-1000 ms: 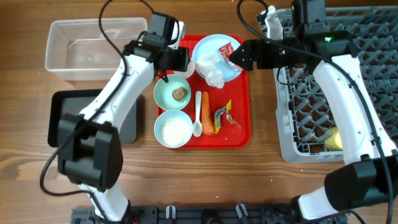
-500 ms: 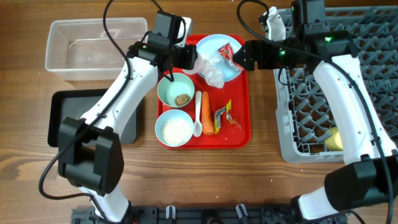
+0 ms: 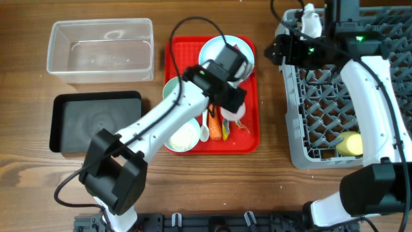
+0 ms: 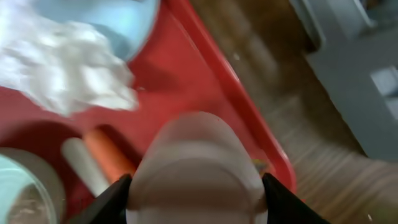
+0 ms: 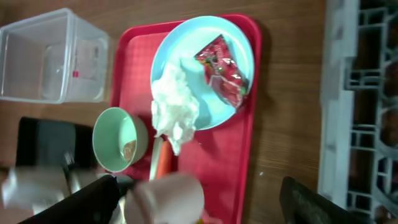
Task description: Sort waste into correct bins and load items into the dishwasher rack
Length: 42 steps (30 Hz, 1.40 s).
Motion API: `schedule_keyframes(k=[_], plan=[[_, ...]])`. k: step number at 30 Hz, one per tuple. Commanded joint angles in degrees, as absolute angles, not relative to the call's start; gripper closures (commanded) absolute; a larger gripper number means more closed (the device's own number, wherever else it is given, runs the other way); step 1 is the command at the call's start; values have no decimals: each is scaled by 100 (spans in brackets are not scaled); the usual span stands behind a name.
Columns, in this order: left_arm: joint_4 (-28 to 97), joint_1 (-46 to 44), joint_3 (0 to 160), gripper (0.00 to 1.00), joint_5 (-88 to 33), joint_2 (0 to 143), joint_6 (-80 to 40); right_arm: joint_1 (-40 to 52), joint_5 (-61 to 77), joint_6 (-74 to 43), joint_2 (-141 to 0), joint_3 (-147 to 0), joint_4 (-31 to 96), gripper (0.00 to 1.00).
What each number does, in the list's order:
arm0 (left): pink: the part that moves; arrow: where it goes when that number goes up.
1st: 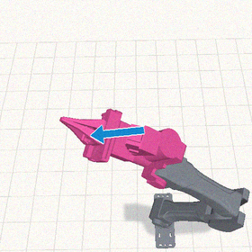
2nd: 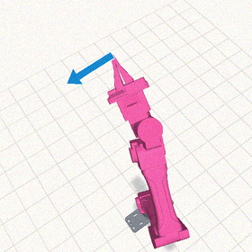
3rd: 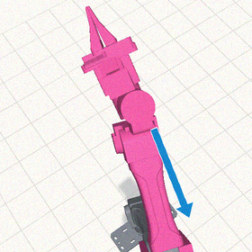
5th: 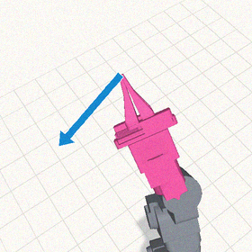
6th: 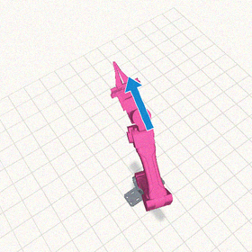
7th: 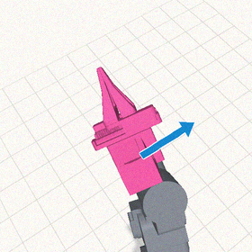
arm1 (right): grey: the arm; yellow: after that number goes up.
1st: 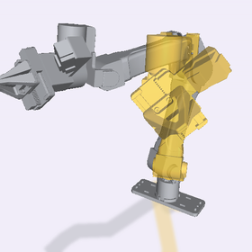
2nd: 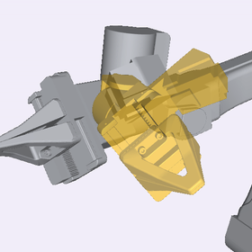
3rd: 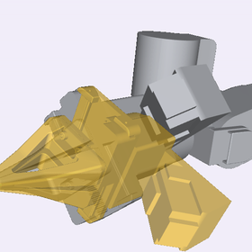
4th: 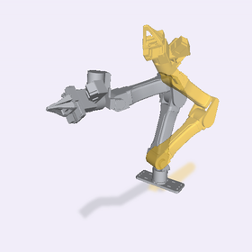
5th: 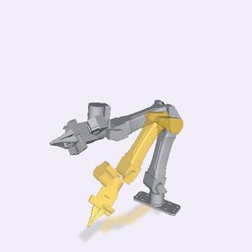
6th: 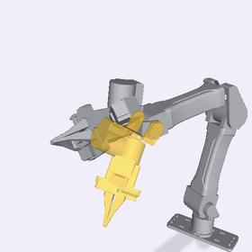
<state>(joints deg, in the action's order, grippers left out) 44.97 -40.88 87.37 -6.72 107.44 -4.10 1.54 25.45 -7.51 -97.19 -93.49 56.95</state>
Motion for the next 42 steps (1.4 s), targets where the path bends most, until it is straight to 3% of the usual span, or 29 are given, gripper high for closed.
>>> schedule_keyframes(k=[1, 8, 10, 19, 24, 26, 27, 31, 36, 39, 42], plan=[[4685, -4456, 8744, 51, -672, 10575, -320, 115, 2482, -751, -9795, -9330, 5804, 14], [5059, -4740, 8739, 51, -392, 10575, -318, 115, 2482, -751, -9795, -9330, 5907, 15], [4757, -4735, 8739, 46, 47, 10575, -318, 115, 2482, -749, -9795, -9330, 5948, 14], [3564, -4694, 8724, 52, 1236, 10632, -320, 115, 2414, -749, -9795, -9330, 6029, 15], [3669, -4519, 8724, 51, 845, 11187, -320, 115, 2368, -744, -9795, -9330, 6082, 14], [3769, -4521, 8724, 44, 537, 11198, -325, 115, 2346, -749, -9795, -9330, 6093, 14], [3837, -4521, 8724, 32, 537, 11198, -344, 115, 2346, -749, -9795, -9330, 6093, 14], [4056, -4447, 8772, 2, 541, 11096, -593, 115, 2349, -751, -9795, -9330, 6101, 14], [4534, -3422, 9041, 0, 561, 9789, -1417, 237, 2342, -764, -9804, -9330, 6423, 9], [4831, -2381, 9039, 0, 541, 9026, -1702, 978, 1463, -1280, -9841, -9330, 6434, 6], [5037, -1962, 9032, 0, 537, 9026, -1723, 1647, 786, -1741, -10047, -9330, 6364, 5]])
